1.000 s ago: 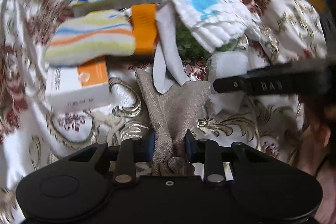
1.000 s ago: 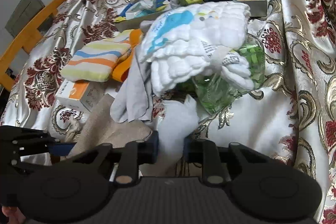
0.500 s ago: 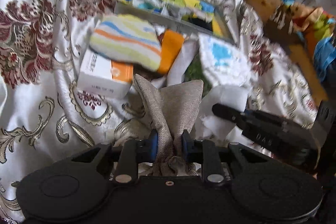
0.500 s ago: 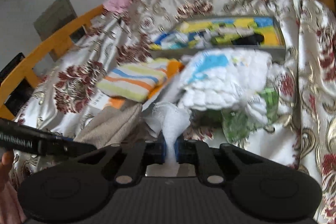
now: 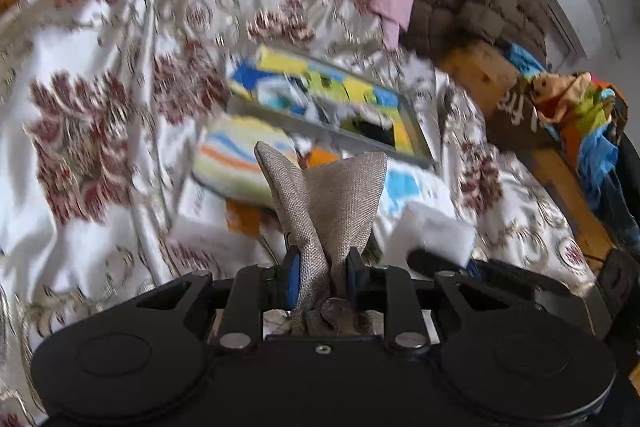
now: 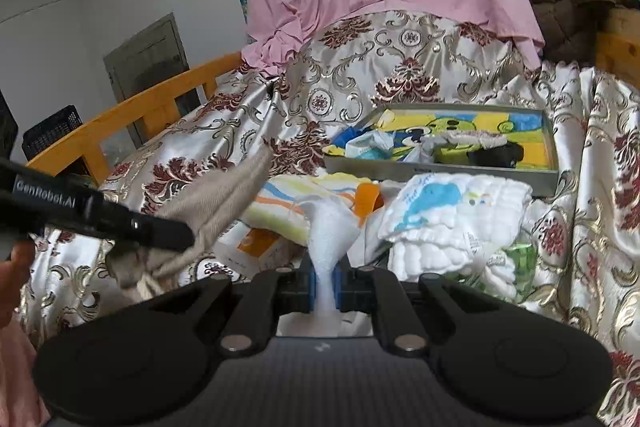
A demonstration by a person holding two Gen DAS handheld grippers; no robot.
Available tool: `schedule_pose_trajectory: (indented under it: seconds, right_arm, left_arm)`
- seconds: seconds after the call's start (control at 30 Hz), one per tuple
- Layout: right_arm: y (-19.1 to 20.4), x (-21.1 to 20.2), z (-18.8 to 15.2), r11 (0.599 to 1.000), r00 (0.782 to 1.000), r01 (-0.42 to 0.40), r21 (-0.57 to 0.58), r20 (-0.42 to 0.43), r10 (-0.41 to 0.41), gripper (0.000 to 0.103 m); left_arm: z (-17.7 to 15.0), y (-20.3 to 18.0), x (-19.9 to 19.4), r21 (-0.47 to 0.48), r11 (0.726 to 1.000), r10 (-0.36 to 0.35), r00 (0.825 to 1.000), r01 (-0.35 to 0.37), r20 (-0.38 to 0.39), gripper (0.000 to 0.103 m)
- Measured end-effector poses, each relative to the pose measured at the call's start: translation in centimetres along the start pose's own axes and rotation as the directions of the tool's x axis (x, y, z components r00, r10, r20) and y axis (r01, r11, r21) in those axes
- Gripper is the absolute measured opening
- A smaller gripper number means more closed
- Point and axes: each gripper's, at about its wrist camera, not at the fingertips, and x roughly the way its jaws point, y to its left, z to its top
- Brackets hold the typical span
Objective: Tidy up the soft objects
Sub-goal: 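Carry the beige pouch and white tissue over the painted tray with both tools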
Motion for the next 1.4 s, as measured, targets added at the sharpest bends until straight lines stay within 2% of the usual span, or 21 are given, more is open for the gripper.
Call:
schedule_pose_trajectory:
  seconds: [0.1,0.23,0.33,0.5,0.57,0.73,0.87,1.0,1.13,1.2,1.4]
  right_arm:
    - [0.0,0.1,0.1,1.000,1.000,0.011,-0.010,0.004,-0.010,0.010]
    - [0.3,-0.1,0.9,0.999,0.999,0.020,-0.037,0.050,-0.018,0.010]
    - [0.2,0.1,1.8,0.999,0.996,0.022,-0.044,0.092,-0.018,0.010]
    - [0.2,2.2,4.7,0.998,0.992,0.007,-0.064,0.128,0.001,0.010]
    - [0.3,3.5,6.3,0.997,0.989,-0.007,-0.079,0.149,0.019,0.010]
    - [0.2,7.6,9.5,0.993,0.982,-0.023,-0.119,0.182,0.045,0.010]
    - [-1.1,11.2,11.7,0.995,0.982,-0.026,-0.094,0.186,0.044,0.010]
    - [-2.8,14.4,14.4,0.996,0.984,-0.035,-0.086,0.171,0.049,0.010]
    - [-4.6,18.1,17.6,0.996,0.993,-0.013,-0.091,0.113,0.024,0.010]
    - [-5.3,19.7,18.5,0.997,0.997,0.005,-0.082,0.079,0.001,0.010]
    - [-7.2,24.4,20.1,0.993,0.996,0.085,-0.079,-0.011,-0.086,0.011]
  left_arm:
    - [0.4,-0.2,-0.4,0.018,1.000,0.010,0.998,-0.012,0.061,0.024]
    - [1.4,-0.5,-0.8,0.029,0.999,-0.020,0.986,0.016,0.165,0.024]
    - [2.3,-0.9,-0.5,0.059,0.998,-0.030,0.968,0.016,0.249,0.024]
    - [3.6,-1.5,0.0,0.120,0.991,0.003,0.926,-0.052,0.377,0.024]
    - [4.5,-1.3,0.4,0.119,0.991,0.004,0.914,-0.058,0.406,0.024]
    - [8.4,-0.6,4.1,0.119,0.991,0.005,0.902,-0.063,0.432,0.024]
    - [11.8,0.2,8.2,0.113,0.991,0.013,0.904,-0.068,0.428,0.024]
    - [15.8,1.7,12.2,0.058,0.998,0.004,0.907,-0.031,0.421,0.024]
    - [18.7,3.3,16.0,-0.022,0.999,-0.012,0.891,0.024,0.453,0.024]
    - [19.5,3.8,18.0,-0.043,0.998,-0.022,0.896,0.046,0.443,0.025]
    - [20.6,5.5,23.1,-0.089,0.992,-0.051,0.933,0.088,0.355,0.025]
